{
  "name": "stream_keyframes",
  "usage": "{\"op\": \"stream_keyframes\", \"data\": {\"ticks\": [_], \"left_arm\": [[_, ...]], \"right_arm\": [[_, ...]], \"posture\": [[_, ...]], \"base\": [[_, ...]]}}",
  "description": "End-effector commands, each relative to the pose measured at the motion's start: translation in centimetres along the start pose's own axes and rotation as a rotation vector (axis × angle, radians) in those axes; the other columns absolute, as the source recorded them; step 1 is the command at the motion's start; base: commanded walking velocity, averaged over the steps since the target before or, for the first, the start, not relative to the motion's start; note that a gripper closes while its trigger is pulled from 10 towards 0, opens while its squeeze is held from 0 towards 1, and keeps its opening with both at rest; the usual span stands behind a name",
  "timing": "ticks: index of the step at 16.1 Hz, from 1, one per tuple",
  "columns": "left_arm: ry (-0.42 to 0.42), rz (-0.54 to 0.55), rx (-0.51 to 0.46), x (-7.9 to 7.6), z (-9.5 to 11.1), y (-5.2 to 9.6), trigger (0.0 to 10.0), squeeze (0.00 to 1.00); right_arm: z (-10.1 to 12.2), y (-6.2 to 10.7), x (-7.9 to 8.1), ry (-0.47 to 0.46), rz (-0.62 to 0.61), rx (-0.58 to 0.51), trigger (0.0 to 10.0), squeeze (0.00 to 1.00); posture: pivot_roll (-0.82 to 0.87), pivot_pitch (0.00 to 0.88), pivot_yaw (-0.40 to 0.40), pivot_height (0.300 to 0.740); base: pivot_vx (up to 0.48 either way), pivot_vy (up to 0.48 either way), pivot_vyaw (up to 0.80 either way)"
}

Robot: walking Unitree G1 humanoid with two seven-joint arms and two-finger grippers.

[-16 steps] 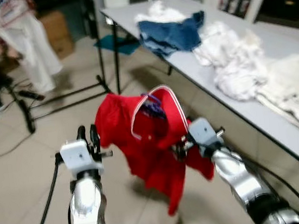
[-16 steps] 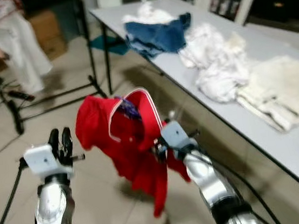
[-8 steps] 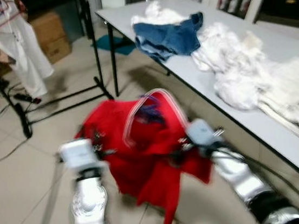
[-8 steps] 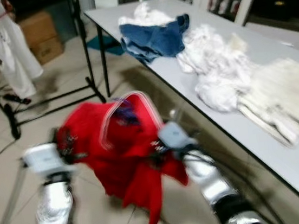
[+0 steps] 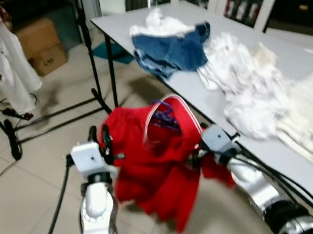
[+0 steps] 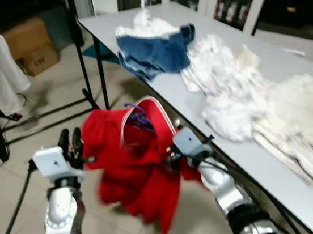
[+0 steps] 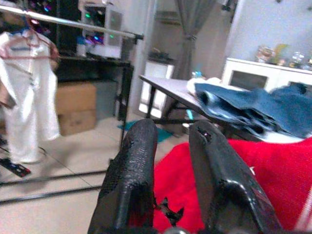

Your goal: Hang hanger

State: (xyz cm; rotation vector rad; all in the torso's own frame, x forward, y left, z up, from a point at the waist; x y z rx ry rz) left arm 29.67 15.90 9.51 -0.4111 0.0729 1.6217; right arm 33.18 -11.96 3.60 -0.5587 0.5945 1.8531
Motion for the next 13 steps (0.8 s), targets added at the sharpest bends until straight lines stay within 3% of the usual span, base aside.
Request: {"op": "stream_keyframes", "data": {"ticks": [1,9,13], "left_arm": [[-0.014,0.006,-0.006,0.41,0.20,-0.04,10.0,0.00],[-0.007,0.006,-0.009,0.45,0.28,-0.10,10.0,0.00],[-0.009,0.006,-0.006,0.46,0.25,-0.03,10.0,0.00]], "right_arm": [[2.15,-0.86,-0.68,0.004,-0.032,-0.080,10.0,0.00],[2.71,-0.93,-0.48,0.015,-0.027,-0.112,10.0,0.00],[3.01,-0.84,-0.21,0.012,-0.018,-0.132,10.0,0.00]], "posture": [[0.22,0.000,-0.070,0.740],[0.22,0.000,-0.067,0.740],[0.22,0.000,-0.066,0.740]], "base": [[0.480,0.000,0.00],[0.461,0.000,0.00],[0.418,0.000,0.70]]}}
Point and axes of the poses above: a point about 5 cm out from each wrist's last joint towards the gripper, its own y axis pointing back from the gripper into the wrist, its own z axis along the axis of the wrist's last joint, x = y × z, the point moved 4 cm from there along -y, pointing out of the wrist towards the gripper, and after that the axes turned 15 degrees about y, right-handed, at the moved point
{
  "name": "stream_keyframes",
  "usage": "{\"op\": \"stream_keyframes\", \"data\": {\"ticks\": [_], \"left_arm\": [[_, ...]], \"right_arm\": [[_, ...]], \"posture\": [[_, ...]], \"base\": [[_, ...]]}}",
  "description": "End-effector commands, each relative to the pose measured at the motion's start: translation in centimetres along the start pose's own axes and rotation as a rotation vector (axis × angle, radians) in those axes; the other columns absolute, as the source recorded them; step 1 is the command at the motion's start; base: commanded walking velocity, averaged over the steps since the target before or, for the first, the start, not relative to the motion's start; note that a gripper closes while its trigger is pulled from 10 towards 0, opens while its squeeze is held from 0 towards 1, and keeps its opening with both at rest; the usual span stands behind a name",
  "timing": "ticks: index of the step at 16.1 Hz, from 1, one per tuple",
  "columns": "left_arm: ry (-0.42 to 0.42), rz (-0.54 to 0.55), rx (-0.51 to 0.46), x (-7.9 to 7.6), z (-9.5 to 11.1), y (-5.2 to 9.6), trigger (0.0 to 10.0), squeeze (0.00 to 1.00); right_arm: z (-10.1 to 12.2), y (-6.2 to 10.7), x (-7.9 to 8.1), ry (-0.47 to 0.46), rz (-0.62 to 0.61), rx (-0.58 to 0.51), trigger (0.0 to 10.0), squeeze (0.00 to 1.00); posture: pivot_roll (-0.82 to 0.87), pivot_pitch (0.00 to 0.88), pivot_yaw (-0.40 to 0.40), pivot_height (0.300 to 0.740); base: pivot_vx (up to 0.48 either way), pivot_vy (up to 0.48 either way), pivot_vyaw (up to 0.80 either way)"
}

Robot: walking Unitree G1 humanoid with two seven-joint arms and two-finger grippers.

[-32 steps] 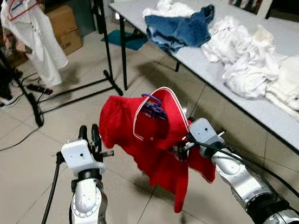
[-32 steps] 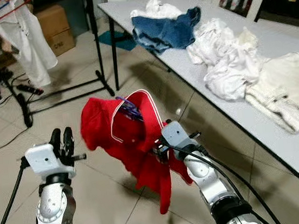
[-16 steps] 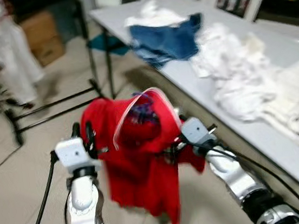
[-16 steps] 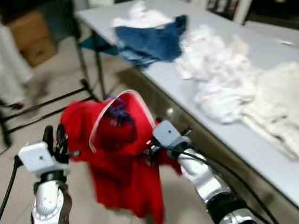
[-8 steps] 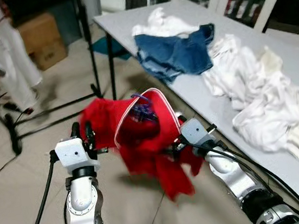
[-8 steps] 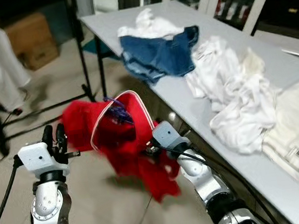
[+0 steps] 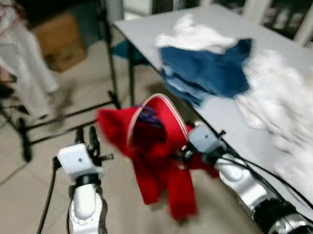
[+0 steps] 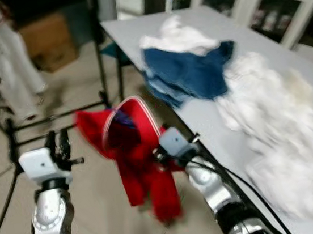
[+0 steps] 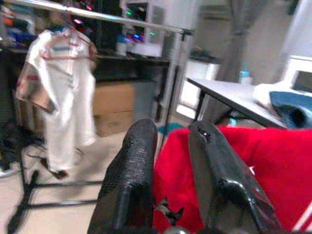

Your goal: Hang hanger

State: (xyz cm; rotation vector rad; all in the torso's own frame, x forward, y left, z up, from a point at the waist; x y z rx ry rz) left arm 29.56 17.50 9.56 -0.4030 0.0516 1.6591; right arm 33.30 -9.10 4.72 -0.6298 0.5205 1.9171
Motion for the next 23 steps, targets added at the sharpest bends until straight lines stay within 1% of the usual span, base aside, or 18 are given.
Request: {"op": "stream_keyframes", "data": {"ticks": [1,2,8,10,11,13,15,23], "left_arm": [[0.014,-0.027,0.008,-1.07,-0.27,0.09,10.0,0.00],[0.014,-0.027,0.008,-1.08,-0.28,0.10,10.0,0.00],[0.016,-0.031,0.011,-1.21,-0.32,0.07,10.0,0.00],[0.016,-0.032,0.010,-1.23,-0.31,0.06,10.0,0.00],[0.015,-0.032,0.011,-1.24,-0.31,0.06,10.0,0.00],[0.014,-0.033,0.011,-1.21,-0.32,0.01,10.0,0.00],[0.014,-0.034,0.012,-1.18,-0.32,-0.04,10.0,0.00],[0.009,-0.040,0.008,-1.15,-0.21,-0.37,10.0,0.00]], "right_arm": [[0.25,0.02,-1.55,-0.022,-0.052,-0.027,10.0,0.00],[0.18,0.02,-1.67,-0.047,-0.058,-0.024,10.0,0.00],[0.28,0.04,-1.83,0.008,-0.060,-0.030,10.0,0.00],[0.51,0.05,-1.78,0.017,-0.058,-0.042,10.0,0.00],[0.50,0.05,-1.77,0.003,-0.060,-0.042,10.0,0.00],[0.29,-0.02,-1.95,-0.055,-0.071,-0.029,10.0,0.00],[0.34,-0.07,-2.01,-0.039,-0.072,-0.029,10.0,0.00],[0.63,-0.31,-2.12,-0.051,-0.078,-0.039,10.0,0.00]], "posture": [[0.22,0.002,-0.066,0.740],[0.22,0.002,-0.066,0.740],[0.21,0.001,-0.066,0.740],[0.21,0.001,-0.066,0.740],[0.21,0.001,-0.066,0.740],[0.22,0.001,-0.062,0.740],[0.21,0.000,-0.061,0.740],[0.22,0.000,-0.054,0.740]], "base": [[0.416,0.000,0.00],[0.416,0.000,0.00],[0.416,0.120,0.00],[0.416,0.120,0.80],[0.416,0.000,0.80],[0.412,0.122,0.00],[0.414,0.240,0.00],[0.410,0.000,0.00]]}}
Point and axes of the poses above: a point about 5 cm out from each wrist's last joint towards the gripper, its own y axis pointing back from the gripper into the wrist, its own z axis along the axis of the wrist's last joint, x = y × z, the point moved 4 cm from there along -y, pointing out of the wrist towards the gripper, and after that the axes turned 15 degrees about y, right-handed, at the moved point
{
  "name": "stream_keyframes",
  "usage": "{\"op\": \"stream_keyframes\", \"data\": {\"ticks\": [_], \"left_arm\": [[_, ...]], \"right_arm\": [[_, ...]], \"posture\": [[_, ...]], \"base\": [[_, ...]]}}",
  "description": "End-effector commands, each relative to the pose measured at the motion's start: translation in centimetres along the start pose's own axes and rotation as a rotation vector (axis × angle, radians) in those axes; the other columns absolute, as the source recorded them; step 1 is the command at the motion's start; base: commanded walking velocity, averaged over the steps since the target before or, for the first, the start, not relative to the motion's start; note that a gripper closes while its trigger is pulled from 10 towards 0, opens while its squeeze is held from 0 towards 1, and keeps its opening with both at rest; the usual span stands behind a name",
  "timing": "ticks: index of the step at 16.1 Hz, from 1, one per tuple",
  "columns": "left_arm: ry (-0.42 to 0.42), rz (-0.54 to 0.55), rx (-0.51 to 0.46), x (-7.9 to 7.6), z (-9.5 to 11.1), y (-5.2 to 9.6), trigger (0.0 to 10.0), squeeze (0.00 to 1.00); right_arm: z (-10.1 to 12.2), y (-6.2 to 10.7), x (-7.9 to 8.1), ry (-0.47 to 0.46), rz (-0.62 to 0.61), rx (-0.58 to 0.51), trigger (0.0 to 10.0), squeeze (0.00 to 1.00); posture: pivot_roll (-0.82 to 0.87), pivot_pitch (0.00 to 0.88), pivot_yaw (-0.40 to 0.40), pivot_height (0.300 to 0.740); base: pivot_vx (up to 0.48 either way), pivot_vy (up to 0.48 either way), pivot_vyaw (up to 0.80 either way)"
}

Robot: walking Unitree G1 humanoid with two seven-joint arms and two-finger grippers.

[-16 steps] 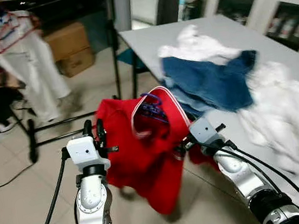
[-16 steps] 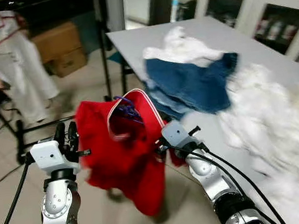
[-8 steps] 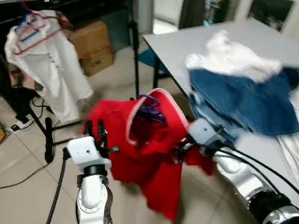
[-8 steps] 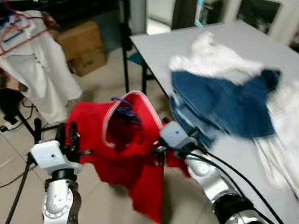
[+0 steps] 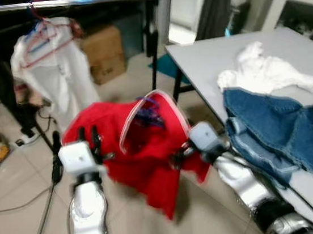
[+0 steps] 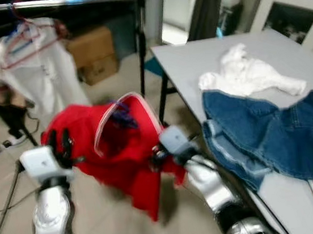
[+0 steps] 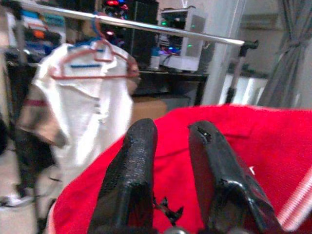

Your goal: Hang hanger

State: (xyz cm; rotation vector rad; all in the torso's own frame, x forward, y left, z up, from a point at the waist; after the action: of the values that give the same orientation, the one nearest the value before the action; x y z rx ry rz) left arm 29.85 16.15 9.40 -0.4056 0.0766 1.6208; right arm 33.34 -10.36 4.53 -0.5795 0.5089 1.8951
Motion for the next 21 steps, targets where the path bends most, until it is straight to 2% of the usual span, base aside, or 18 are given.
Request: {"op": "stream_keyframes", "data": {"ticks": [1,12,21], "left_arm": [[-0.014,-0.008,-0.012,0.1,0.4,-0.3,10.0,0.00],[-0.015,-0.011,-0.014,0.1,0.5,-0.5,10.0,0.00],[-0.018,-0.013,-0.015,0.1,0.5,-0.6,10.0,0.00]], "right_arm": [[1.7,-0.8,-1.3,-0.016,-0.056,-0.065,10.0,0.00],[2.1,-1.7,-1.6,-0.059,-0.073,-0.038,10.0,0.00],[2.2,-1.9,-1.8,-0.049,-0.066,-0.039,10.0,0.00]], "posture": [[0.22,0.000,-0.054,0.740],[0.22,0.000,-0.055,0.740],[0.22,0.000,-0.057,0.740]], "base": [[0.405,0.000,0.00],[0.406,0.000,0.00],[0.395,0.000,0.00]]}}
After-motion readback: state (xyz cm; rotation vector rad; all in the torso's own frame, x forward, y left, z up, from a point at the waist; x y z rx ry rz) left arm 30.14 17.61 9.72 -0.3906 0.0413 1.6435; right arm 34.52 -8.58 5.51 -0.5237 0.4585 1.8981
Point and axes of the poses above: a point about 5 cm out from each wrist's last joint towards the gripper, its own y axis pointing back from the gripper into the wrist, its own z axis along the axis of the wrist's last joint, x = y × z, the point moved 4 cm from there along -y, pointing out of the wrist towards the gripper, and after that the axes turned 15 degrees about y, right-handed, at the moved point
